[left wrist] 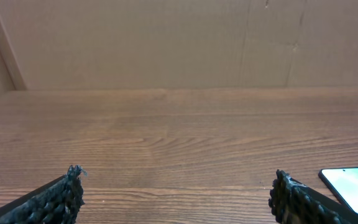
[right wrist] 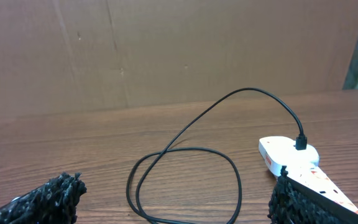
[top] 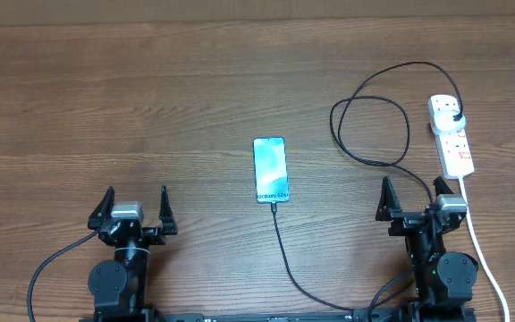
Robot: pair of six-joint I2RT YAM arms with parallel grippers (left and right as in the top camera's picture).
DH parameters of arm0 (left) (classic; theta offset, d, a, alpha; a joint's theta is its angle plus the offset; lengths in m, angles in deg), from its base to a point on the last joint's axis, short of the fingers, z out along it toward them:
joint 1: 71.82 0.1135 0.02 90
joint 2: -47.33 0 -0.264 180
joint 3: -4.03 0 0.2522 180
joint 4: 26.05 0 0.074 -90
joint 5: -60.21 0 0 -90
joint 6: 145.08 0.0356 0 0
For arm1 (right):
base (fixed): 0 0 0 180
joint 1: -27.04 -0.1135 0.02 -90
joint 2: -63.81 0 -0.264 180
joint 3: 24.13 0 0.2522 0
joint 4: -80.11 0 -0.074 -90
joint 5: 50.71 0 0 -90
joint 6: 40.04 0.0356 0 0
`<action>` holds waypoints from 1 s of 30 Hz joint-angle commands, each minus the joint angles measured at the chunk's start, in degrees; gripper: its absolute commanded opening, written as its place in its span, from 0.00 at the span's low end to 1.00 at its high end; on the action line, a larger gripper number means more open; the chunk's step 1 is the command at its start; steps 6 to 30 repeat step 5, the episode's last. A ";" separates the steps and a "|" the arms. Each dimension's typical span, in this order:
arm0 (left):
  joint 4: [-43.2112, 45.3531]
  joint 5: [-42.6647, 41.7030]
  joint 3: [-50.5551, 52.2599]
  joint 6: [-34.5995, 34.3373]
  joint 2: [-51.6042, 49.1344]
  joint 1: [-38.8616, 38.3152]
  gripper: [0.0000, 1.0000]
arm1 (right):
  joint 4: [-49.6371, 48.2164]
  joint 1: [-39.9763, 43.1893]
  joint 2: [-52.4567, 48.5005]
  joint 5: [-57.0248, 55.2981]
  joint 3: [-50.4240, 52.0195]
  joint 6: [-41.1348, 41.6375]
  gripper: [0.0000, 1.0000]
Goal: Plug charger to phone and switch on socket
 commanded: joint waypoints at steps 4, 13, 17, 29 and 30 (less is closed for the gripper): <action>0.02 0.55 0.39 -0.15 0.24 0.24 1.00 | -0.39 0.15 0.63 0.04 0.63 -0.44 1.00; 0.02 0.52 0.39 -0.15 0.24 0.24 1.00 | -0.39 0.15 0.63 0.04 0.63 -0.44 1.00; 0.02 0.52 0.39 -0.15 0.24 0.24 1.00 | -0.39 0.15 0.63 0.04 0.63 -0.44 1.00; 0.02 0.52 0.39 -0.15 0.24 0.24 1.00 | -0.39 0.15 0.63 0.04 0.63 -0.44 1.00; 0.02 0.52 0.39 -0.15 0.24 0.24 1.00 | -0.39 0.15 0.63 0.04 0.63 -0.44 1.00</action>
